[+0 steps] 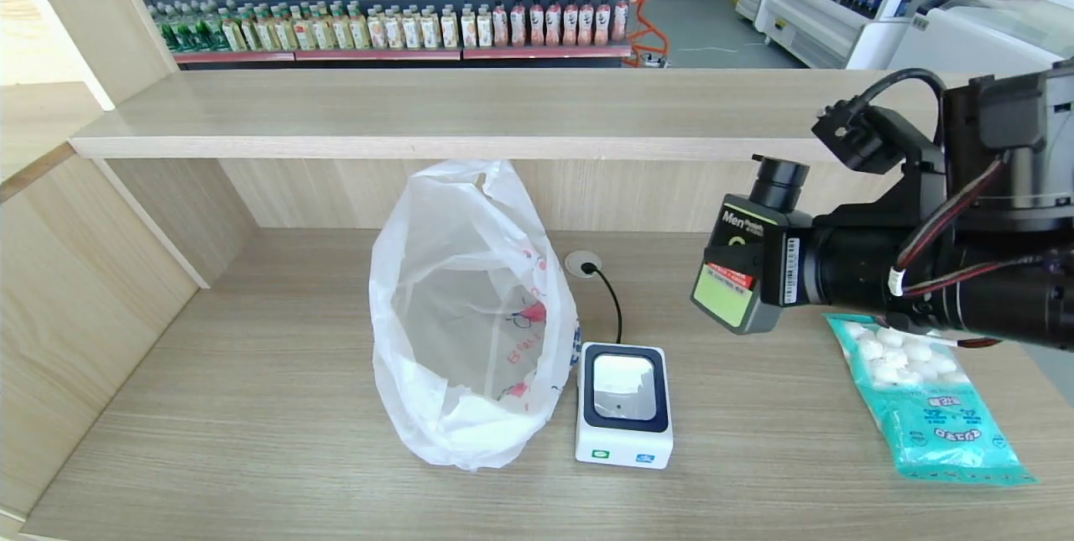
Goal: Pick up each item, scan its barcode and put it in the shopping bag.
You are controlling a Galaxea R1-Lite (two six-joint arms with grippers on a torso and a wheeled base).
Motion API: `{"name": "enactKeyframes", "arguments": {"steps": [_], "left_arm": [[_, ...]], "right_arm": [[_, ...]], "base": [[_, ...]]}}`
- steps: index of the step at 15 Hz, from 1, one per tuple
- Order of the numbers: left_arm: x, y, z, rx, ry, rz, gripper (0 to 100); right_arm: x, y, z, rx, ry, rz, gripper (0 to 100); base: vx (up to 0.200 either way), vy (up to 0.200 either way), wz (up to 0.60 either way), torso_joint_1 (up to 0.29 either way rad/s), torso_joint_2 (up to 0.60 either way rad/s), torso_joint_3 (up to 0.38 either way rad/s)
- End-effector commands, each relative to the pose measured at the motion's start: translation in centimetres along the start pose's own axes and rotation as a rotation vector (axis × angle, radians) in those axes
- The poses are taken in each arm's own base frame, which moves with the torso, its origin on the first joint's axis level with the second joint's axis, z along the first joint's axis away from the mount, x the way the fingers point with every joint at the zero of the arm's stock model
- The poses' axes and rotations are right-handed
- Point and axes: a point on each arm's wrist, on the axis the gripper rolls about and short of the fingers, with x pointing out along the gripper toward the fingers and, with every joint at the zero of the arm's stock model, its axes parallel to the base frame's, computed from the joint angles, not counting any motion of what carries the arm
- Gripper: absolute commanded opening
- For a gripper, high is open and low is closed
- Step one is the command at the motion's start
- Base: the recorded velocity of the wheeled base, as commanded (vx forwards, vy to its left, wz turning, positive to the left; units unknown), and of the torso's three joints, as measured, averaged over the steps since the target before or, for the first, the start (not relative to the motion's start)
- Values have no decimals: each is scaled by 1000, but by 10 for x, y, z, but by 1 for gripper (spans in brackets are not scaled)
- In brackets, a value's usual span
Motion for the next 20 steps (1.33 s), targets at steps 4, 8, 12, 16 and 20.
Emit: {"name": "enactKeyframes", "arguments": {"steps": [4,8,12,16,20], "left_arm": [[0,0,0,0,0,1,100],[0,0,0,0,0,1,100],[0,0,0,0,-2,1,100],[0,0,0,0,0,1,100],[0,0,0,0,2,1,100]], "right_arm": [[0,-38,11,217,139,204,0],[46,-49,-9,223,81,254,0],[86,-57,-30,263,20,318,0],[74,-57,-49,274,92,404,0],[62,-53,-48,399,167,551,0]], "base": [[0,0,0,0,0,0],[0,0,0,0,0,0],[0,0,0,0,0,0],[0,0,0,0,0,0],[0,0,0,0,0,0]]}}
